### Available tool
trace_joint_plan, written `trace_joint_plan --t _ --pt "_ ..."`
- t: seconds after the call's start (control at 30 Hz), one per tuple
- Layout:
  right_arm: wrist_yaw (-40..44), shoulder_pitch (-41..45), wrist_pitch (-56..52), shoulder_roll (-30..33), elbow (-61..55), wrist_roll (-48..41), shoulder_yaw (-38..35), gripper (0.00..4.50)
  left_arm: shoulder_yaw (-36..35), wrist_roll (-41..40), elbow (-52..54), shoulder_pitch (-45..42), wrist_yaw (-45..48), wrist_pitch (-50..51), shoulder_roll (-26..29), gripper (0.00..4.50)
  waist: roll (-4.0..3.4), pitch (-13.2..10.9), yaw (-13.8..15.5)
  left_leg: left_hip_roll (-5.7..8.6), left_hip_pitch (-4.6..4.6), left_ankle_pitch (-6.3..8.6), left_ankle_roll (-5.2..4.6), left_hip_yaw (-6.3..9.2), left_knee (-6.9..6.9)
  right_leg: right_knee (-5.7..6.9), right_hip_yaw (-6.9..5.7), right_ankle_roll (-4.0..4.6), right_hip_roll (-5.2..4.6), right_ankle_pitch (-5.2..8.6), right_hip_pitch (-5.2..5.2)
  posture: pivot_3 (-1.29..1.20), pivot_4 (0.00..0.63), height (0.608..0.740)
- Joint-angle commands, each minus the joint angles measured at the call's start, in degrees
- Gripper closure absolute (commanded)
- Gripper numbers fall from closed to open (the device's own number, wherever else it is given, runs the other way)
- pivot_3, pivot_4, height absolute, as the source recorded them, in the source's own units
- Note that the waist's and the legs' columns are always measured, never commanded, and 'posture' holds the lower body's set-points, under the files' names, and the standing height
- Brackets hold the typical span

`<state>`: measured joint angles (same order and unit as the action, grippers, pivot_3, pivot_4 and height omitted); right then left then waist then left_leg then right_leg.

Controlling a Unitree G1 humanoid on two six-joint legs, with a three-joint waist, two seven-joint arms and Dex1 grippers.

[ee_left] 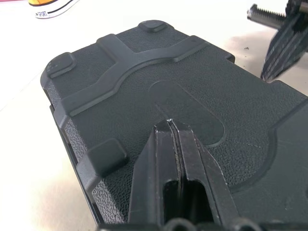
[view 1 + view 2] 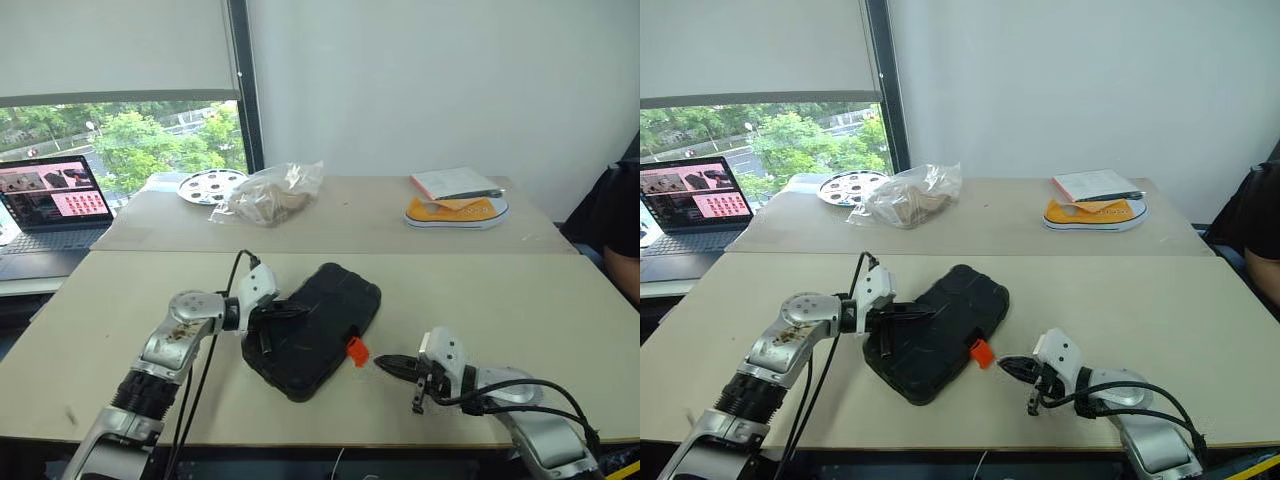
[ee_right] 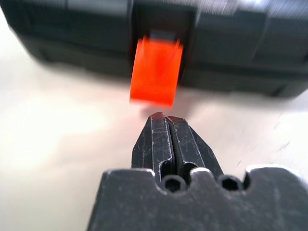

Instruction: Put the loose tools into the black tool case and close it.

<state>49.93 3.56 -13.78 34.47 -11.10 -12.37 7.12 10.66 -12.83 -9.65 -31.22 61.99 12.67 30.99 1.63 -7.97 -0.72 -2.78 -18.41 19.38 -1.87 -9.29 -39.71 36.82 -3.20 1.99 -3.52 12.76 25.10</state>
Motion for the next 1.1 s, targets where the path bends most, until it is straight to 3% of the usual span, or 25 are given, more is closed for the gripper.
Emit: trace_joint_plan --t 0.03,0.5,1.1 --pt "-0.7 0.6 -1.4 -0.5 -1.9 0.4 0.9 4.46 2.2 2.7 -2.7 1.4 0.0 0.9 0.1 4.5 0.0 0.0 0.0 0.0 -0.01 0.0 0.0 0.0 0.0 0.01 0.01 0.0 0.0 0.0 0.0 0.0 0.15 0.74" --pt "-2.6 6.6 -1.0 -6.1 3.4 2.7 4.8 4.46 4.0 4.6 -2.9 1.9 -0.5 2.6 -0.2 4.5 0.0 0.1 -0.1 0.0 0.02 -0.01 0.03 -0.01 -0.01 0.01 0.01 -0.01 -0.01 -0.01 -0.08 0.0 0.15 0.74" --pt "0.2 13.3 -2.9 -6.5 6.2 8.4 10.5 4.46 4.2 4.9 -5.5 1.1 0.3 0.9 -0.9 4.5 0.05 0.1 -0.9 -0.18 0.12 -0.09 0.18 -0.02 0.02 0.11 0.15 0.07 0.0 -0.16 -0.08 0.0 0.15 0.74"
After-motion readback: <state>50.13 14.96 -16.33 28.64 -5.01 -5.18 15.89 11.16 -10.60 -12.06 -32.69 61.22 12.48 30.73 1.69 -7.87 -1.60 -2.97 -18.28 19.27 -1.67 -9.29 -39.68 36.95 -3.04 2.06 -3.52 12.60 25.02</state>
